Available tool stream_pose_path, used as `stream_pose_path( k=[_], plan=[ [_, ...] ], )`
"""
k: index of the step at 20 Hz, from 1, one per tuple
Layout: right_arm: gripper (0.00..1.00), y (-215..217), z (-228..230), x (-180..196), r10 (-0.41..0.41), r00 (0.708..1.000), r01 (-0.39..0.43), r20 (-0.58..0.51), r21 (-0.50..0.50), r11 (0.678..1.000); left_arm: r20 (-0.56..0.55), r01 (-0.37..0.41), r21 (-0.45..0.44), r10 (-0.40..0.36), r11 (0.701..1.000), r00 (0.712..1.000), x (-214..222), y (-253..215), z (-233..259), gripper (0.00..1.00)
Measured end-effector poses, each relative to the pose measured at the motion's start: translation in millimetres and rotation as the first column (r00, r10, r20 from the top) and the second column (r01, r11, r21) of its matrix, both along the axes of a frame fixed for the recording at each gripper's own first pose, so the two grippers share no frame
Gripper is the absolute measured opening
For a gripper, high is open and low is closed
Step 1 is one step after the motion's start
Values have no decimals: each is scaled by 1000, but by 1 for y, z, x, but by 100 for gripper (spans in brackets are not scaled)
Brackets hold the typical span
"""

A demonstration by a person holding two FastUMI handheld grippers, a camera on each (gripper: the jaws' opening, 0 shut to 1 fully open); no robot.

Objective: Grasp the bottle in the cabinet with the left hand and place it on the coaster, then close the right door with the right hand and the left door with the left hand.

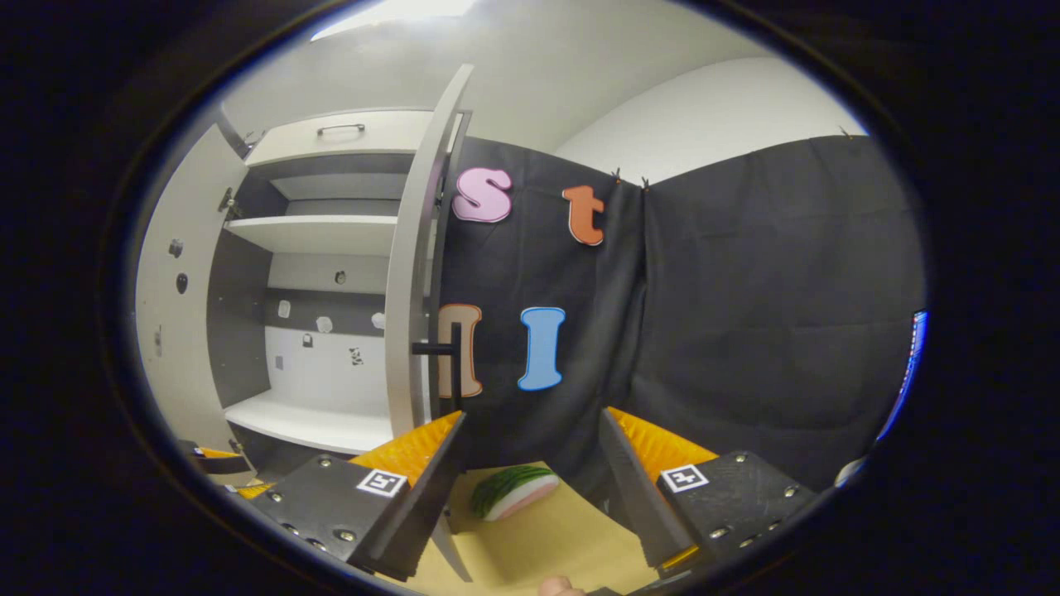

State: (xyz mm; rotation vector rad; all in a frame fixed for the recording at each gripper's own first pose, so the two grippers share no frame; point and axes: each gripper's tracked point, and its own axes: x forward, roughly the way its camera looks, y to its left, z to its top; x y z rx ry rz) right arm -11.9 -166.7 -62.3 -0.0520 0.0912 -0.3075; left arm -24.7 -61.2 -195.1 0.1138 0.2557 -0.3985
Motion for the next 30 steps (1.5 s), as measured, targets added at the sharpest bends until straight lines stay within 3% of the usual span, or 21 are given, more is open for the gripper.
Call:
stream_pose_path(
  k=[18, 30],
  plan=[
    [96, 28, -13, 12, 83, 996, -83, -31, 6, 997, 24, -115, -10, 116, 993, 993, 10, 48, 19, 90],
    [95, 66, -14, 15, 165, 986, -165, -30, 14, 986, 76, -134, -37, 136, 990, 988, 15, 62, 52, 90]
  ],
)
